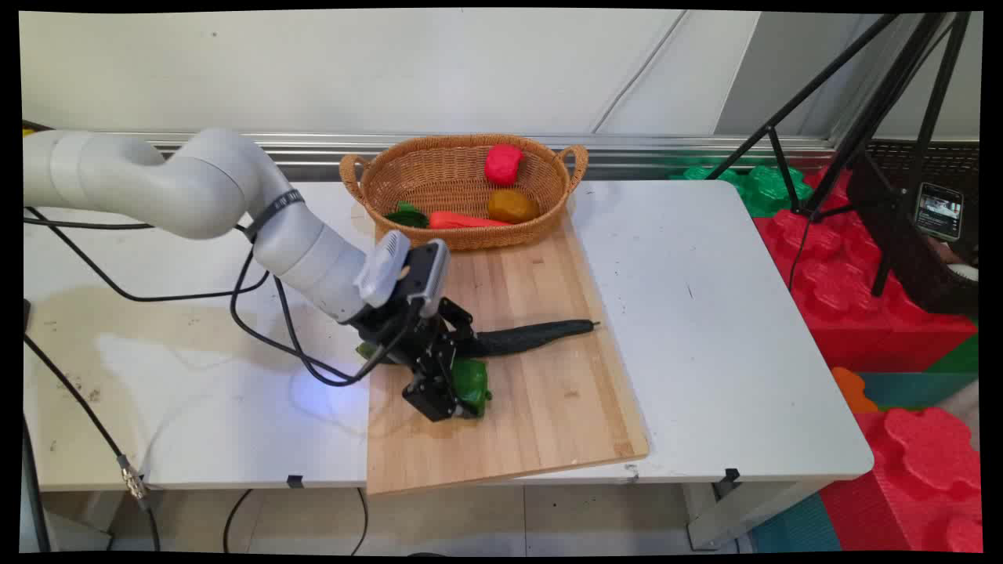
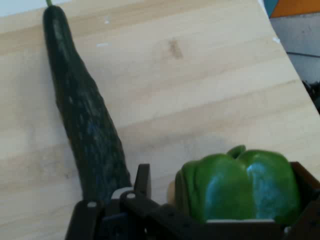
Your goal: Pick up the potato from the vegetable basket
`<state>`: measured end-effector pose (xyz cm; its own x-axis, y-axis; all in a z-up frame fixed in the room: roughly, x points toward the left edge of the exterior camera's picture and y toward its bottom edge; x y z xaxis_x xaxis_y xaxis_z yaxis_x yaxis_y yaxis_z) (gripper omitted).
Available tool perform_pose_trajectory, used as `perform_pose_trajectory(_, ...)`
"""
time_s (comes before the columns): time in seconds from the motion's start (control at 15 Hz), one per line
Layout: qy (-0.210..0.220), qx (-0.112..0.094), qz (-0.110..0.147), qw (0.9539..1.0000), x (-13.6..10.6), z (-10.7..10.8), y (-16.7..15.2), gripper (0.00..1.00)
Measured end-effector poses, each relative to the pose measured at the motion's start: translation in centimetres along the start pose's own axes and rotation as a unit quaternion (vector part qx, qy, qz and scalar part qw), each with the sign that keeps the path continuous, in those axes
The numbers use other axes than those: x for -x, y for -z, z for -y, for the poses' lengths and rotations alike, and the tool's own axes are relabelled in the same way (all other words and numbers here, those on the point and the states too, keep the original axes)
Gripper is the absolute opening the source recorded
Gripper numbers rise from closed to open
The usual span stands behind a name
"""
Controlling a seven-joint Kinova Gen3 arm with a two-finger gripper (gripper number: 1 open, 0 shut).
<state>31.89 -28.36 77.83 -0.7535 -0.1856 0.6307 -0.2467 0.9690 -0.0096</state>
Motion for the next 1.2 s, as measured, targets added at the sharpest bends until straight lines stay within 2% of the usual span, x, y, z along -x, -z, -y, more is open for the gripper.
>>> perform_pose_trajectory(0.2,0.002,-0.005,-0.012,0.9999,-0.4,0.2,1.7,1.0)
perform_pose_trajectory(0.6,0.007,-0.016,-0.033,0.9993,0.2,0.6,7.4,1.0)
perform_pose_trajectory(1.2,0.03,-0.022,-0.049,0.9981,2.5,0.8,16.3,1.0)
